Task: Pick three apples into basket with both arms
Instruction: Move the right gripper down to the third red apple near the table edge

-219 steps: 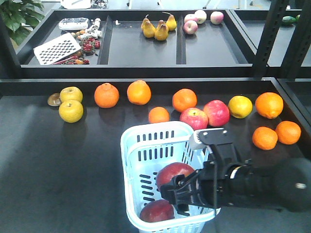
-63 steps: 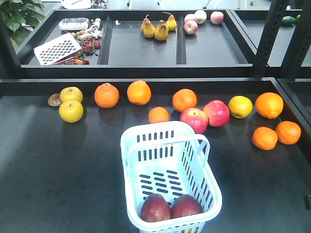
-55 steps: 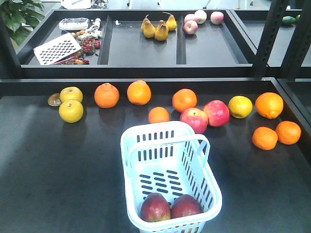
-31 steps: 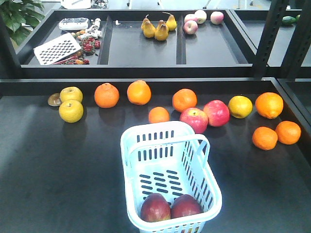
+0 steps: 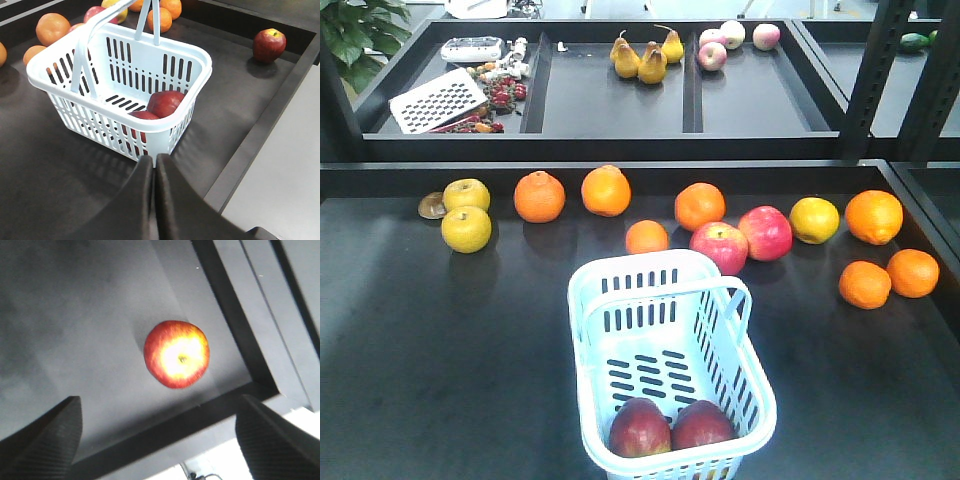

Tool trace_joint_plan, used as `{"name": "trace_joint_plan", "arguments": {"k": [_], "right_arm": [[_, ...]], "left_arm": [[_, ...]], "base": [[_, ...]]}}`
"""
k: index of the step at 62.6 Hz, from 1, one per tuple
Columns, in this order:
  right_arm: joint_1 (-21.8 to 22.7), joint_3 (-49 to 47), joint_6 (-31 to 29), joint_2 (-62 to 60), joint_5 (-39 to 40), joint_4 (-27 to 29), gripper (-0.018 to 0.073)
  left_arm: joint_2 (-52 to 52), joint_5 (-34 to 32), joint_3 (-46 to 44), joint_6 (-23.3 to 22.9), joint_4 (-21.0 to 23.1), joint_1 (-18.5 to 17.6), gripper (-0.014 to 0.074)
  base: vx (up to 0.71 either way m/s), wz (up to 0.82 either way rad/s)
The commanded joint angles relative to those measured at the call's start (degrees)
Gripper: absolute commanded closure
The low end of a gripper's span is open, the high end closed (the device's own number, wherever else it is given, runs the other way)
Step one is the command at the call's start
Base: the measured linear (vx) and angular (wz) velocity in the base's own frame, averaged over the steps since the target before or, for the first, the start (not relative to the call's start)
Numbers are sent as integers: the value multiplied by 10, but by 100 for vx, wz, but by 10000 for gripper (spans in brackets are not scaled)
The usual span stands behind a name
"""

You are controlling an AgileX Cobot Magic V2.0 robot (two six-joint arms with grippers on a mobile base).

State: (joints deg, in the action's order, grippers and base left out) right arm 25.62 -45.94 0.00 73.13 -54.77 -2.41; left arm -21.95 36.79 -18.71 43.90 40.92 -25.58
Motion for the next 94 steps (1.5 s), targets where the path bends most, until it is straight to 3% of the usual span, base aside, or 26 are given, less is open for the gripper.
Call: {"name": "trace_joint_plan", "arguments": {"k": [1,25,94], "right_arm": [[4,-18,0,25,25,-10,-50],[6,-18,48,142,39,-68,-34],[17,-18,47,238,128,-67,-34]], "left_arm": [[-4,-27,-13,-4,23,0,603],[-4,-27,-13,-4,23,0,603],[-4,-29,-13,-4,23,0,603]], "base": [[0,0],[0,0],[0,0]]}}
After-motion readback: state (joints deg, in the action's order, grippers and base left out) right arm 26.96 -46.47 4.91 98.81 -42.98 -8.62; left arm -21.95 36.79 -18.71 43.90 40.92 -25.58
